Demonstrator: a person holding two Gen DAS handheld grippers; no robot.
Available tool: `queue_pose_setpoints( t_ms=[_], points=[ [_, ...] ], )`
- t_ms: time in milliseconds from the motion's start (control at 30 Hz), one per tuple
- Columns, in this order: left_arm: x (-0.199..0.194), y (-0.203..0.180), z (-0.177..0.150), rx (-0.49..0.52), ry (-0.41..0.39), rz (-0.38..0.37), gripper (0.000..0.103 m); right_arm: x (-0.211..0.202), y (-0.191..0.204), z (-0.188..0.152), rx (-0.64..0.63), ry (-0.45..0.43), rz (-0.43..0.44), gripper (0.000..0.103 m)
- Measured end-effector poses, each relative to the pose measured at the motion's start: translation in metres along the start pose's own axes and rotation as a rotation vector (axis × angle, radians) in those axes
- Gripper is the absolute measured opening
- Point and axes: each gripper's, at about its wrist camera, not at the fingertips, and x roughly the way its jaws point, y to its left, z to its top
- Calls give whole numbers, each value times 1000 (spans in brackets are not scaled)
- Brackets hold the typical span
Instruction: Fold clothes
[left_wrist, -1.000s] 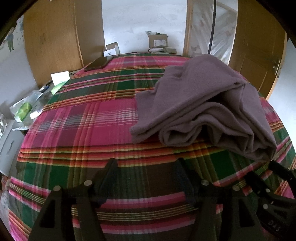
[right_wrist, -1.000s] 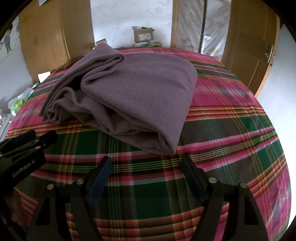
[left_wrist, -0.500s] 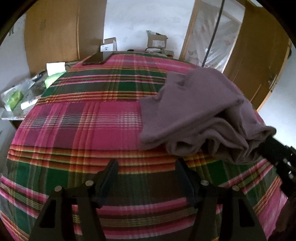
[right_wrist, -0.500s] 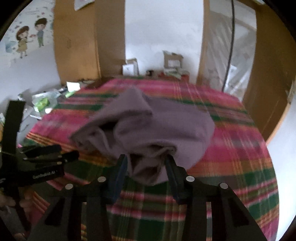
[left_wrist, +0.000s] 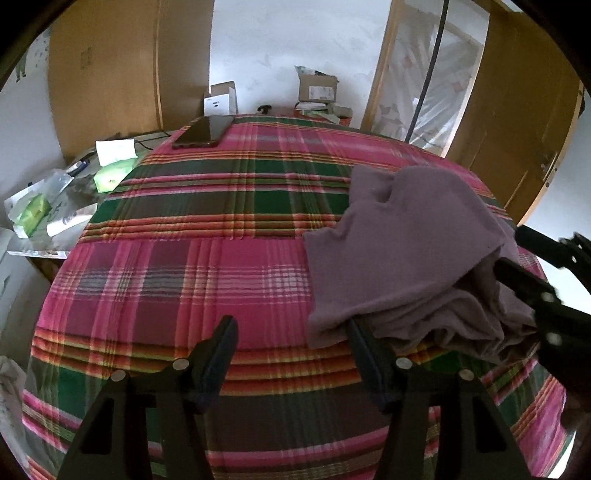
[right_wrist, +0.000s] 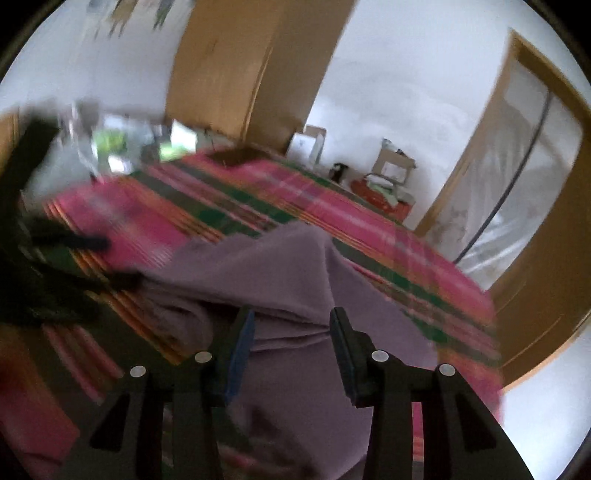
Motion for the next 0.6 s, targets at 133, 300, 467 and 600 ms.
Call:
queue_pose_setpoints(
  t_ms=[133, 300, 467, 600],
  points=[
    [4, -1, 0, -7, 8, -4, 61, 14, 0, 1, -66, 10, -7, 46],
    [8, -2, 4, -13, 14, -7, 61, 24, 7, 5, -121, -4, 4, 48],
    [7, -3, 8, -13, 10, -6, 61, 34, 10, 10, -113, -6, -1, 46],
    [3, -6, 10, -5, 9, -24, 61, 39, 3, 16, -54, -1, 17, 21]
  ],
)
